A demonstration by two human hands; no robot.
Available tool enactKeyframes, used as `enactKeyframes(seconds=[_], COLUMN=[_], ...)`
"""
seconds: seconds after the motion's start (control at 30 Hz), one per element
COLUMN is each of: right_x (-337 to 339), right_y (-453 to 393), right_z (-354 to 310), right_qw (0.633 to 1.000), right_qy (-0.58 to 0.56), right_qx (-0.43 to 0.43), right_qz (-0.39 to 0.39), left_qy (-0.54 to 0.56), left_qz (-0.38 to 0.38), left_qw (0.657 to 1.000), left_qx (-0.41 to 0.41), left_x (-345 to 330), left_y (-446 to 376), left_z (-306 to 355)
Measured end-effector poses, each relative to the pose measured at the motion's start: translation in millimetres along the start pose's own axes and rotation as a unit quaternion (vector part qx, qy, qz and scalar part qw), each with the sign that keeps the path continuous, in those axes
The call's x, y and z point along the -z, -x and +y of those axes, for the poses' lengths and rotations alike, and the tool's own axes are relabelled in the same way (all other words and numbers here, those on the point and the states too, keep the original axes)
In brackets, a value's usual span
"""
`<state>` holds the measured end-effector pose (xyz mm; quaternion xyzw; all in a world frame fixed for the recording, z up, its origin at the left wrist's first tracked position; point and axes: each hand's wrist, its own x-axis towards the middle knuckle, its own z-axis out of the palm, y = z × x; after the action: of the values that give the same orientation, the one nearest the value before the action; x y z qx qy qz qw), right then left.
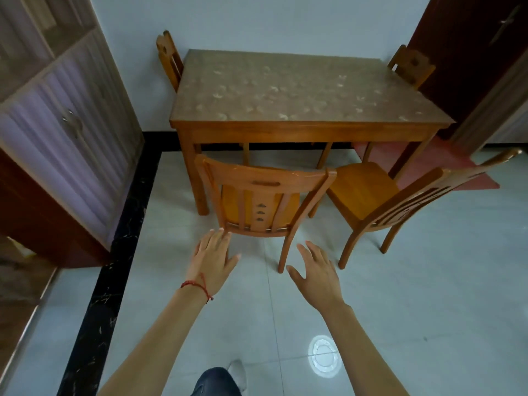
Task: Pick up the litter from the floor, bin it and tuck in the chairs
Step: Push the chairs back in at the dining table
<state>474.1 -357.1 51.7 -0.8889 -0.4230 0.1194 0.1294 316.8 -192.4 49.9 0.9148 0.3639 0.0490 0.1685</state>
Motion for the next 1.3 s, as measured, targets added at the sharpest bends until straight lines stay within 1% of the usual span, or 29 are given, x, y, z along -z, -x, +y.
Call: enactKeyframes(seconds=[0.17,0.37,0.43,0.53,0.6,0.7,0.77,0.87,0.9,1.0,1.03,1.07,1.1,1.17,1.3], right_x=[5,17,22,34,43,43,38,35,36,34,33,32,31,29,26], right_y=[-48,-98,-115,-137,-149,-172,-187,-203,-208,-224,-229,-233,-237,-245,-255], right_z=[-7,-3,-1,2,0,0,3,3,2,-2,-4,-6,-8,-12,-19], right_qw=[1.000,0.997,0.996,0.993,0.982,0.946,0.914,0.873,0.868,0.864,0.860,0.855,0.851,0.848,0.841], right_qy=[-0.013,-0.045,-0.059,-0.081,-0.156,-0.292,-0.366,-0.437,-0.443,-0.436,-0.436,-0.441,-0.446,-0.446,-0.443], right_qx=[-0.019,-0.052,-0.059,-0.073,-0.097,-0.142,-0.174,-0.213,-0.220,-0.249,-0.261,-0.269,-0.273,-0.279,-0.301], right_qz=[0.008,0.034,0.041,0.038,0.032,0.020,0.025,0.036,0.038,0.042,0.043,0.045,0.049,0.057,0.073], left_qy=[0.006,0.041,0.082,0.165,0.219,0.301,0.353,0.402,0.427,0.558,0.574,0.564,0.537,0.495,0.445], left_qz=[-0.011,0.002,0.011,0.027,0.040,0.060,0.071,0.068,0.067,0.064,0.065,0.064,0.062,0.059,0.042], left_qw=[1.000,0.999,0.996,0.983,0.968,0.933,0.909,0.874,0.853,0.739,0.722,0.731,0.755,0.789,0.831], left_qx=[0.011,0.025,0.038,0.081,0.119,0.185,0.209,0.264,0.293,0.372,0.381,0.380,0.372,0.360,0.331], left_x=[6,3,2,3,4,10,12,15,15,22,24,23,22,20,13], left_y=[-53,-101,-117,-136,-147,-163,-174,-193,-201,-222,-227,-232,-236,-242,-252], left_z=[-8,-5,-3,4,10,18,21,18,15,10,7,2,-1,-6,-12])
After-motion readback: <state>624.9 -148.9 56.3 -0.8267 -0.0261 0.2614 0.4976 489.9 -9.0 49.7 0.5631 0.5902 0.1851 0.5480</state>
